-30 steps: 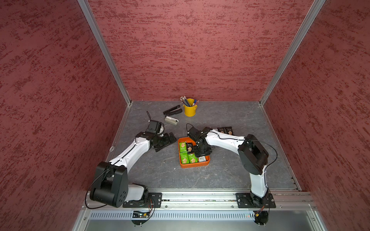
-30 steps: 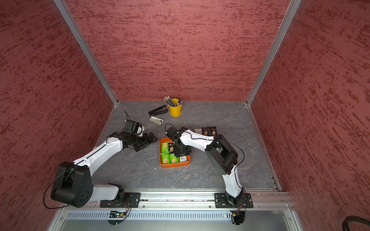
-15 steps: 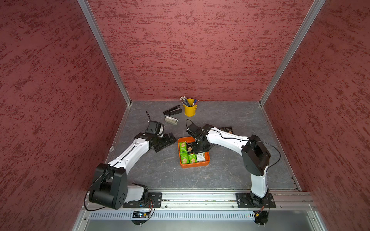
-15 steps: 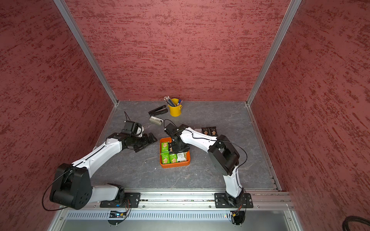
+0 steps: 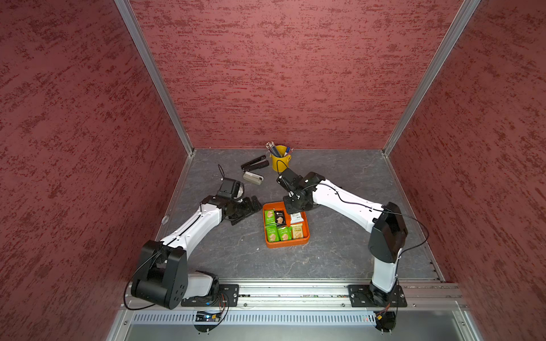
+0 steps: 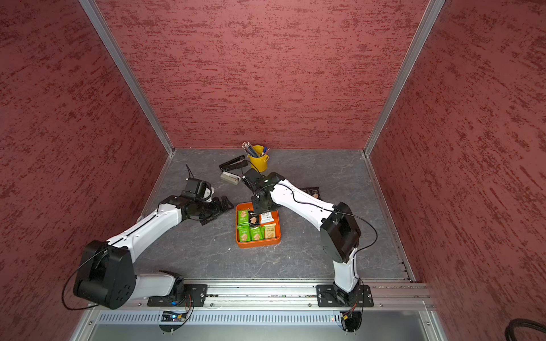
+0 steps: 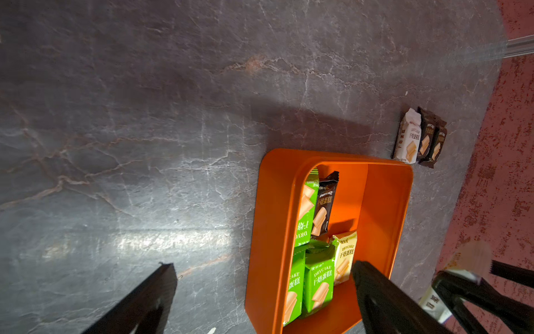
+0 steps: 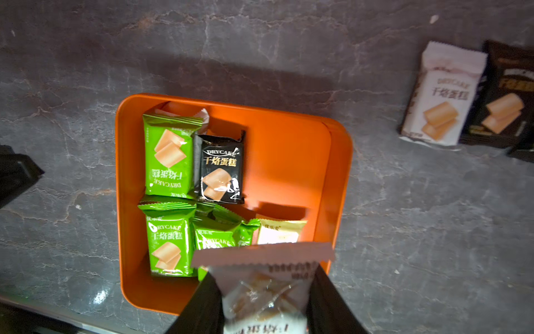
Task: Take the cookies out of the storage box
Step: Pick up the cookie from the storage box, then place the cookie at the center of the board.
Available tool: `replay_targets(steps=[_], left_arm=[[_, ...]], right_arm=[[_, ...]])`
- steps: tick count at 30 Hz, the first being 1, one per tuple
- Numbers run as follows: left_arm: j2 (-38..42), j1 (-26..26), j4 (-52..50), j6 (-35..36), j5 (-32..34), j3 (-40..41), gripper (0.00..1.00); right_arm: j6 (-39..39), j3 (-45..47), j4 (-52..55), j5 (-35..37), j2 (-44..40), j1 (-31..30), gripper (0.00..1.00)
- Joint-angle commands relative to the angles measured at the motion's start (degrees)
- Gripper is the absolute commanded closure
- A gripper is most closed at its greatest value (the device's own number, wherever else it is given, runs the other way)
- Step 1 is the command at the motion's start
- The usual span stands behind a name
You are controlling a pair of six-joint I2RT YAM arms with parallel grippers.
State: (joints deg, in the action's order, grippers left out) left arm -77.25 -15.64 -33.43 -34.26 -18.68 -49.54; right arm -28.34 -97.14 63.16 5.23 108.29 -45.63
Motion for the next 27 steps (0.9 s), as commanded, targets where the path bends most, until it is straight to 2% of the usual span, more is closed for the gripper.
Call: replay_targets(steps=[1, 15, 27], left_arm=[[-1.3, -1.8, 1.0, -2.0, 1.6, -2.1, 0.00], [-6.3, -8.1, 1.7, -5.9, 5.5, -6.4, 0.00], [-11.1, -12.1, 1.7, -9.2, 9.2, -10.7, 0.00]], right_arm=[[3.2, 0.6, 2.3, 3.1, -3.0, 2.6, 0.60], [8.7, 13.9, -4.8, -2.0, -6.3, 15.4, 0.60], [12.1, 19.0, -11.5, -7.2, -1.0, 19.3, 0.61]])
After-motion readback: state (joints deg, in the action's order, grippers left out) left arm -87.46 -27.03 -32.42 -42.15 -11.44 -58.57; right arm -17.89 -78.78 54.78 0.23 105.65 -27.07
